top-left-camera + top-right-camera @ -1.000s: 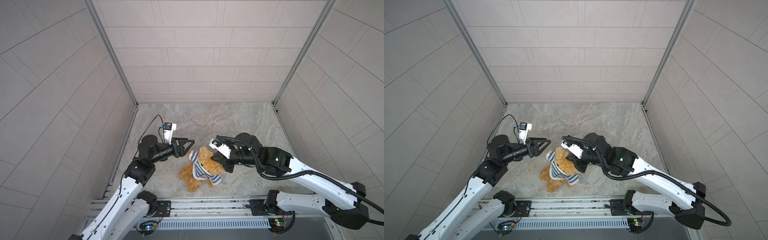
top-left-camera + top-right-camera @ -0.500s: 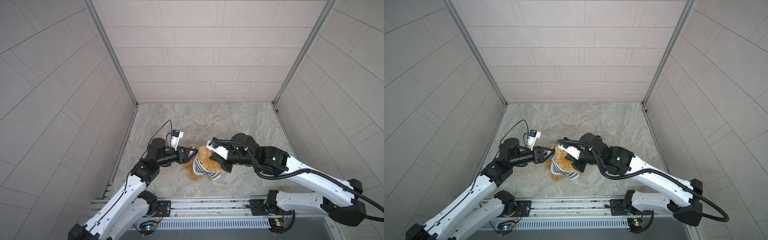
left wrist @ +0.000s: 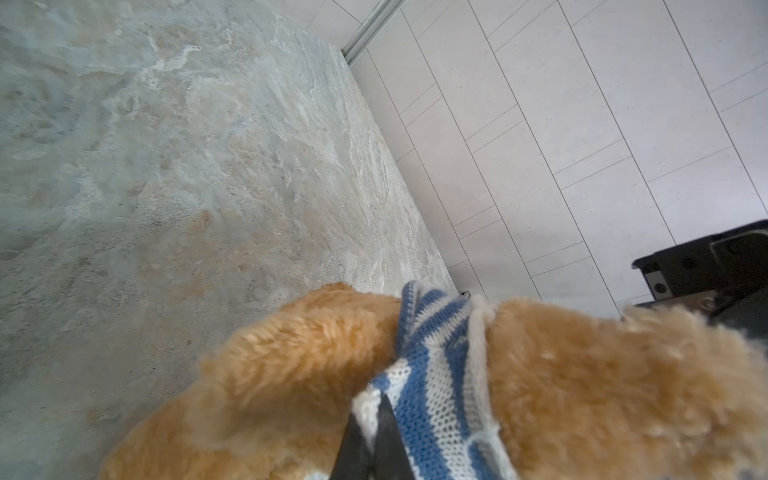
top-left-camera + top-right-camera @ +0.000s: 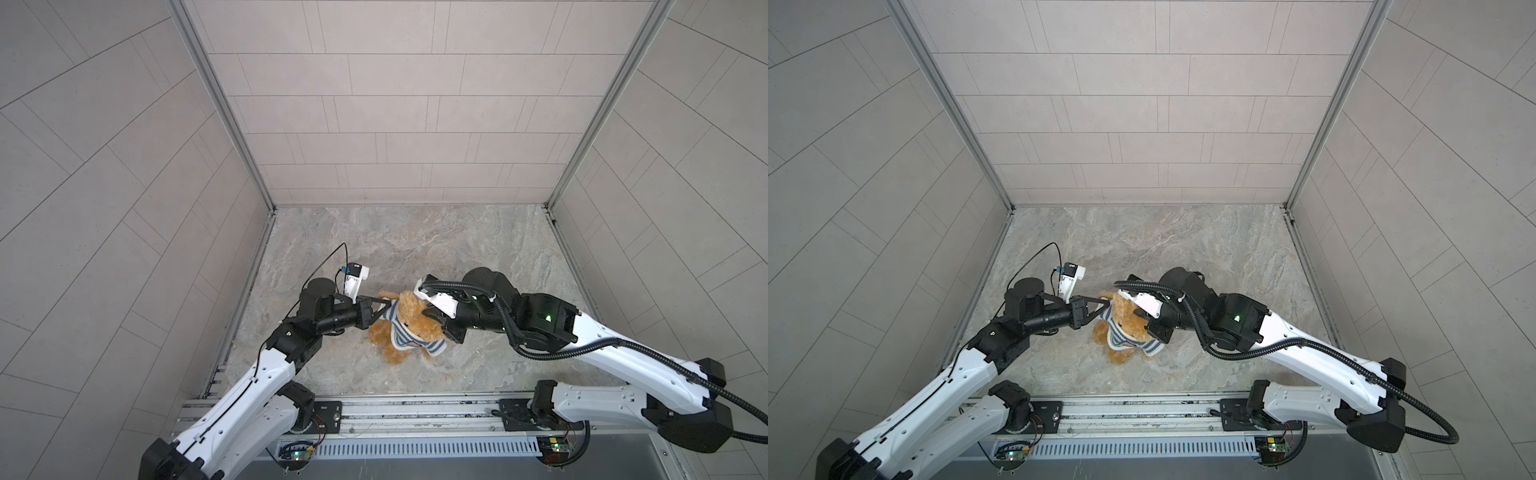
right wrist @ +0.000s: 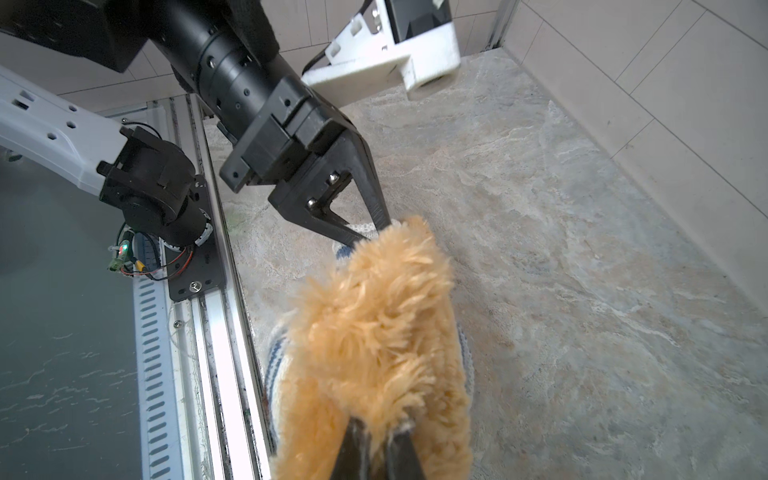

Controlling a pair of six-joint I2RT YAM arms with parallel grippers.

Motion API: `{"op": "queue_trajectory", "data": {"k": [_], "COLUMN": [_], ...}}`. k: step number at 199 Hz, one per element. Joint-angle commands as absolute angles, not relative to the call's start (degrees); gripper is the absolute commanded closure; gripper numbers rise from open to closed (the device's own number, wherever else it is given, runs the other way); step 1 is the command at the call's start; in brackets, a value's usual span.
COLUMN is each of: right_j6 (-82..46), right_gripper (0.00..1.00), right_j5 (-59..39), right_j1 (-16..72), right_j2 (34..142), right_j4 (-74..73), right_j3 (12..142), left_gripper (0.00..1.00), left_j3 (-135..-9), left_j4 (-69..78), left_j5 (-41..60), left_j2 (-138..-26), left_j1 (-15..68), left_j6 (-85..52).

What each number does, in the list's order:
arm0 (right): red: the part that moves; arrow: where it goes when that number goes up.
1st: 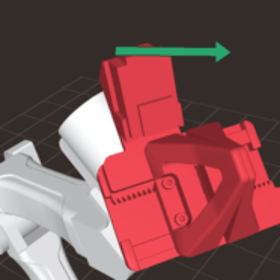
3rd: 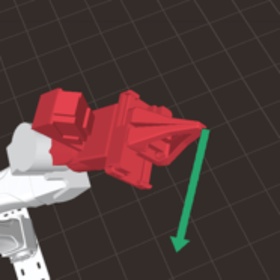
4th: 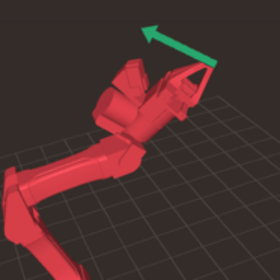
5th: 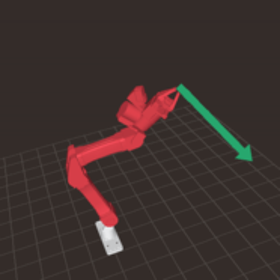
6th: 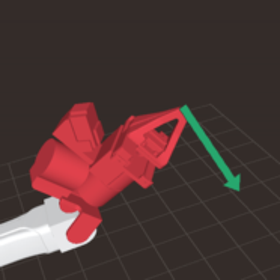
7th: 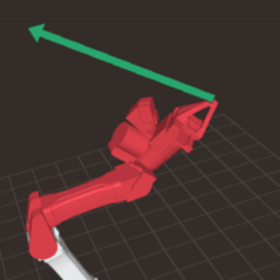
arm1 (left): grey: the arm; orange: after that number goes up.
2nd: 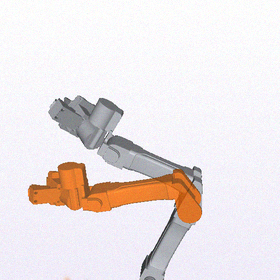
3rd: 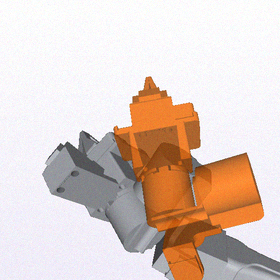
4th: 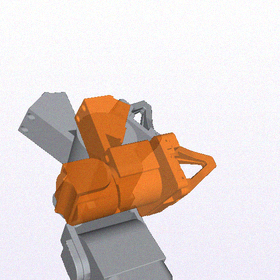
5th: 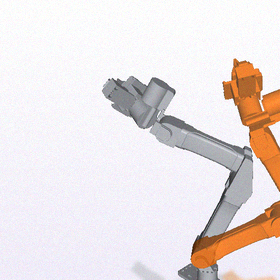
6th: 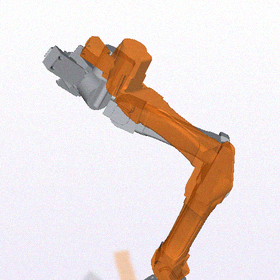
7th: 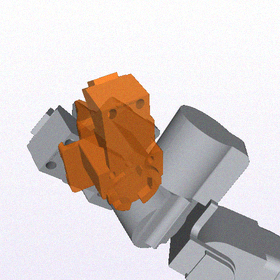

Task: Dress the teddy bear

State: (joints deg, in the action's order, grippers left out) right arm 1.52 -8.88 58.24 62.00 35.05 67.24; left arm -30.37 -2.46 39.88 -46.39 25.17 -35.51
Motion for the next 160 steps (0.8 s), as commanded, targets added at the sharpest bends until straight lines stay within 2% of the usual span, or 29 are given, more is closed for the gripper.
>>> {"op": "queue_trajectory", "data": {"k": [1, 63, 100, 124, 142, 160], "right_j6": [2.22, -1.43, -6.19, -9.26, -11.32, -13.19], "right_gripper": [1.0, 1.0, 1.0, 1.0, 1.0, 1.0], "right_j5": [-6.27, -0.86, 3.2, 1.35, -0.36, -2.72], "right_j1": [58.54, 58.54, 58.54, 58.62, 58.7, 59.04], "right_j2": [56.27, 49.56, 52.12, 55.74, 57.27, 58.38], "right_j4": [31.68, 25.84, 24.08, 23.65, 22.34, 21.64], "right_j3": [66.24, 61.04, 61.76, 62.82, 62.46, 62.89], "left_gripper": [1.0, 1.0, 1.0, 0.8, 0.6, 0.5], "left_j3": [-27.13, -24.38, -26.94, -28.5, -28.48, -28.18], "left_j4": [-4.3, -2.79, -4.38, -4.37, -6.41, -10.36], "left_j5": [37.22, 35.34, 35.96, 35.95, 35.24, 33.88], "left_j2": [-47.69, -49.03, -43.64, -39.48, -38.18, -36.11], "left_j1": [21.06, 18.98, 20.31, 21.53, 21.49, 21.53], "left_j6": [-34.74, -35.01, -34.08, -35.36, -35.31, -33.32]}}
